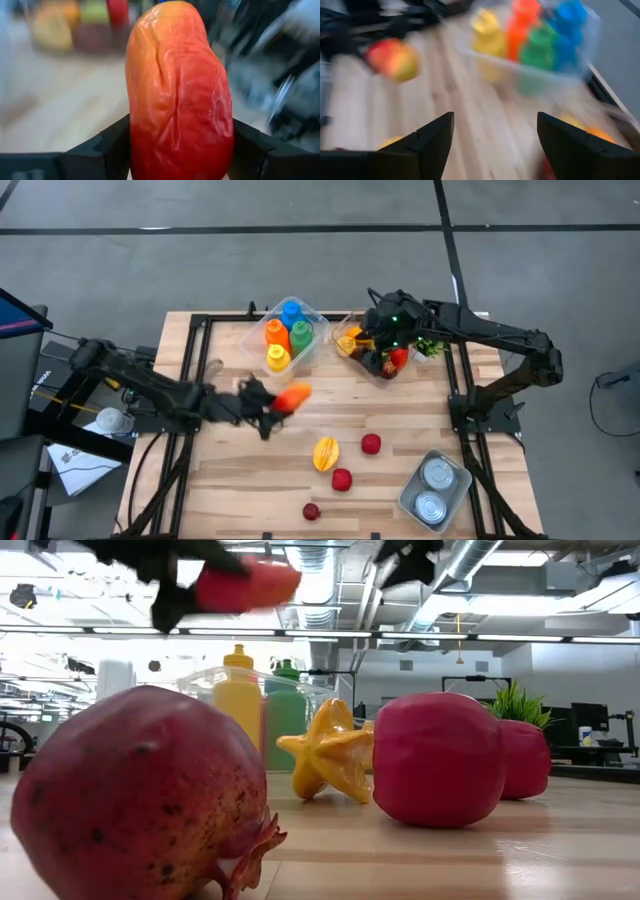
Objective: Pick & Place Food Item
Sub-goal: Put the orange mango into the right transparent bin
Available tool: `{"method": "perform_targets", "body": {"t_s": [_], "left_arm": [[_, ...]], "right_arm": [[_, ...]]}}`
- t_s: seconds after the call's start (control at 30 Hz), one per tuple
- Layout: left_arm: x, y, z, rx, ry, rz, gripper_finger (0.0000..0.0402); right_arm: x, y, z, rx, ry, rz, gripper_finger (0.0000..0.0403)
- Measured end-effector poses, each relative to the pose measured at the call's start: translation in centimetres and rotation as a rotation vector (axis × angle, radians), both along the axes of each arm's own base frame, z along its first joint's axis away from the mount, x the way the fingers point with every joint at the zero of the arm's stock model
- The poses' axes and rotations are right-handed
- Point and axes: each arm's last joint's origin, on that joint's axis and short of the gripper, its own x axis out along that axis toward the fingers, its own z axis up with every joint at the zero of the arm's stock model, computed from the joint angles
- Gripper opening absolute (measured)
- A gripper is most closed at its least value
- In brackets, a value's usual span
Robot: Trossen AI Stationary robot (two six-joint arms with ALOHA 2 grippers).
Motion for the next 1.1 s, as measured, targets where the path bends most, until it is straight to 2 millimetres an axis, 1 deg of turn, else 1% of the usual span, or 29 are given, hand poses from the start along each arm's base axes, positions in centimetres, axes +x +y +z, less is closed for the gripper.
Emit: {"method": "perform_targets", "body": {"t_s": [0.17, 0.27, 0.37, 0.43, 0.5, 0.6, 0.67, 0.83, 0.97, 1.1], "left_arm": [[-1.9, 2.7, 5.1, -0.036, -0.317, 0.090, 0.0229], [-2.9, 3.7, 7.4, -0.002, -0.480, 0.101, 0.0232], [-3.3, 4.1, 8.9, 0.079, -0.590, 0.102, 0.0234], [-3.3, 4.1, 9.4, 0.143, -0.633, 0.104, 0.0234], [-3.1, 4.1, 9.6, 0.211, -0.639, 0.108, 0.0232], [-2.2, 4.0, 9.7, 0.277, -0.609, 0.109, 0.0231], [-1.5, 4.0, 9.9, 0.316, -0.593, 0.104, 0.0233], [0.9, 4.1, 9.9, 0.380, -0.555, 0.032, 0.0233], [2.2, 4.3, 9.8, 0.392, -0.535, 0.006, 0.0233], [2.4, 4.4, 10.0, 0.393, -0.541, 0.012, 0.0233]], "right_arm": [[1.4, 1.4, 1.4, -0.010, -0.191, 0.121, 0.0276], [2.1, 1.9, 2.5, -0.038, -0.316, 0.143, 0.0287], [3.0, 2.2, 3.6, -0.069, -0.456, 0.159, 0.0311], [3.7, 2.3, 4.1, -0.070, -0.536, 0.158, 0.0332], [4.6, 2.3, 4.2, -0.055, -0.600, 0.151, 0.0356], [6.0, 2.3, 3.8, -0.023, -0.639, 0.166, 0.0385], [7.0, 2.2, 3.5, -0.003, -0.643, 0.181, 0.0396], [9.4, 2.1, 3.7, 0.053, -0.654, 0.243, 0.0392], [10.6, 2.2, 4.5, 0.100, -0.666, 0.316, 0.0391], [10.6, 2.3, 5.3, 0.111, -0.662, 0.338, 0.0392]]}}
